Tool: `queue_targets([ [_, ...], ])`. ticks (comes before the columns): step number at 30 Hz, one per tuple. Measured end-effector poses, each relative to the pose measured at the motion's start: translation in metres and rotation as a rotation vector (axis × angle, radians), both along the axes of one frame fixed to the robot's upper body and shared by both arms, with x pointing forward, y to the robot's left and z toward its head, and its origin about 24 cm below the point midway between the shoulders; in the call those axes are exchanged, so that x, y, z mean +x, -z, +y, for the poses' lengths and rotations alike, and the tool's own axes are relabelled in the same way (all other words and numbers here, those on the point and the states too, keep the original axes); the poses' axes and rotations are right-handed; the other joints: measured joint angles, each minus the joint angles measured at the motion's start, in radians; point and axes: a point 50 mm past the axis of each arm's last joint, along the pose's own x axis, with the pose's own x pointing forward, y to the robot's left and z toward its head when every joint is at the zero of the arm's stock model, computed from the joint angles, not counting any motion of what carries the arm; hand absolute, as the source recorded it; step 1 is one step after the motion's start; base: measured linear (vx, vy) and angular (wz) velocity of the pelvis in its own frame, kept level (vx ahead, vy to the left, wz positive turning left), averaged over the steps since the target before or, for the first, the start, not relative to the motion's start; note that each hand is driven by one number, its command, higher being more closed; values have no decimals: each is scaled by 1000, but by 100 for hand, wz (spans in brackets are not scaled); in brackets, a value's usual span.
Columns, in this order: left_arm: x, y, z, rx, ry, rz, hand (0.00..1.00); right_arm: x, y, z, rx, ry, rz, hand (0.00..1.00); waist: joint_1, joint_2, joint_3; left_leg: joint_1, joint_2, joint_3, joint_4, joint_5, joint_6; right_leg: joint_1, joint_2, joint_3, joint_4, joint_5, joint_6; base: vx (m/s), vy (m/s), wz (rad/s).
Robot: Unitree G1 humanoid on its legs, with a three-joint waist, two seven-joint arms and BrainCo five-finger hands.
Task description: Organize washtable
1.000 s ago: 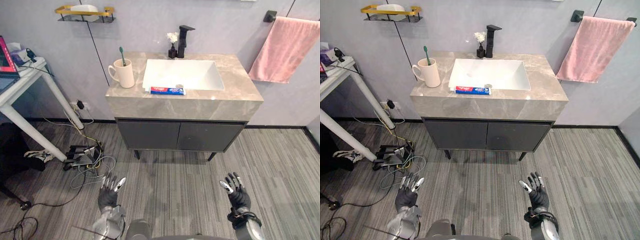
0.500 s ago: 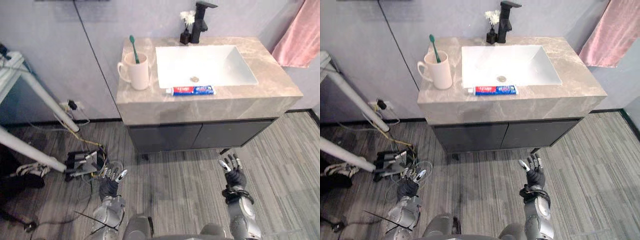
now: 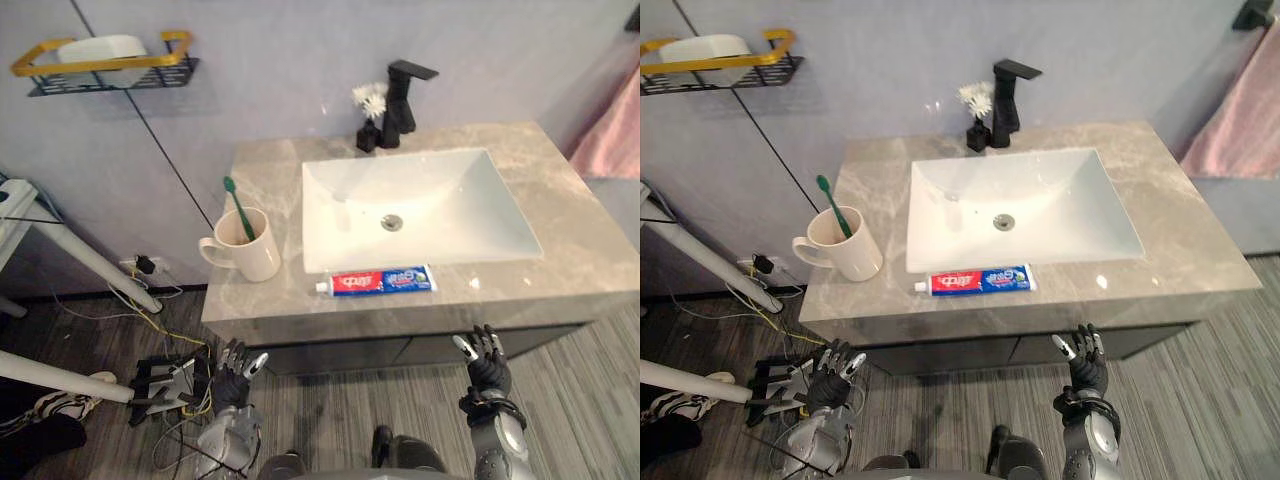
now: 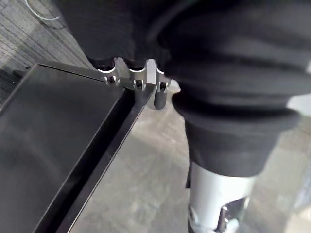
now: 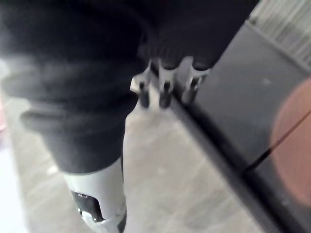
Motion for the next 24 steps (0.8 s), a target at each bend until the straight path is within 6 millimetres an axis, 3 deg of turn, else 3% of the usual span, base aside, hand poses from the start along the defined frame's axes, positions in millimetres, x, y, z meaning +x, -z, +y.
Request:
queue_targets([
  [3, 5, -2, -6, -39, 0, -26, 0, -10, 2, -10, -9, 43, 25, 0, 2, -3, -1, -22, -13, -18, 14, 11, 11, 21, -17, -45, -13, -2, 2, 31, 24, 49],
  [5, 5, -3, -6, -52, -8, -37, 0, -15, 4, -14, -7, 60, 35, 0, -1, -7, -5, -2, -30, -16, -42, 52, 16, 30, -35, -58, -30, 7, 4, 46, 8, 32],
  [7, 6, -1, -4, -63, -11, -39, 0, -16, 4, -15, 9, 75, 30, 0, -2, 8, -14, 31, -33, -10, -149, 106, 10, 46, -21, -67, -102, 54, 4, 33, 7, 9],
  [11, 6, 6, -3, -67, -10, -11, 0, -16, 8, -12, 21, 50, 38, 0, -3, 10, -22, 63, -30, -3, -224, 144, 3, 78, -1, -70, -185, 102, 2, -9, 2, -1],
  [21, -8, 19, 0, -56, -20, 66, 0, -29, 34, 15, 93, -56, 153, 0, 1, 7, -42, 65, -32, 67, -284, 167, 2, 88, 30, -9, -339, 206, 8, -40, 13, -18],
  [22, -10, 22, 0, -14, 27, 92, 0, -28, 39, 27, 84, -132, 187, 0, -24, -21, -69, 96, -46, 113, -313, 166, 4, 104, 38, 39, -402, 246, 9, -3, 2, -12],
  [24, -10, 22, 0, -14, 27, 92, 0, -28, 39, 27, 84, -132, 187, 0, -24, -21, -69, 96, -45, 113, -313, 166, 4, 104, 38, 39, -402, 246, 9, 0, 0, 0],
])
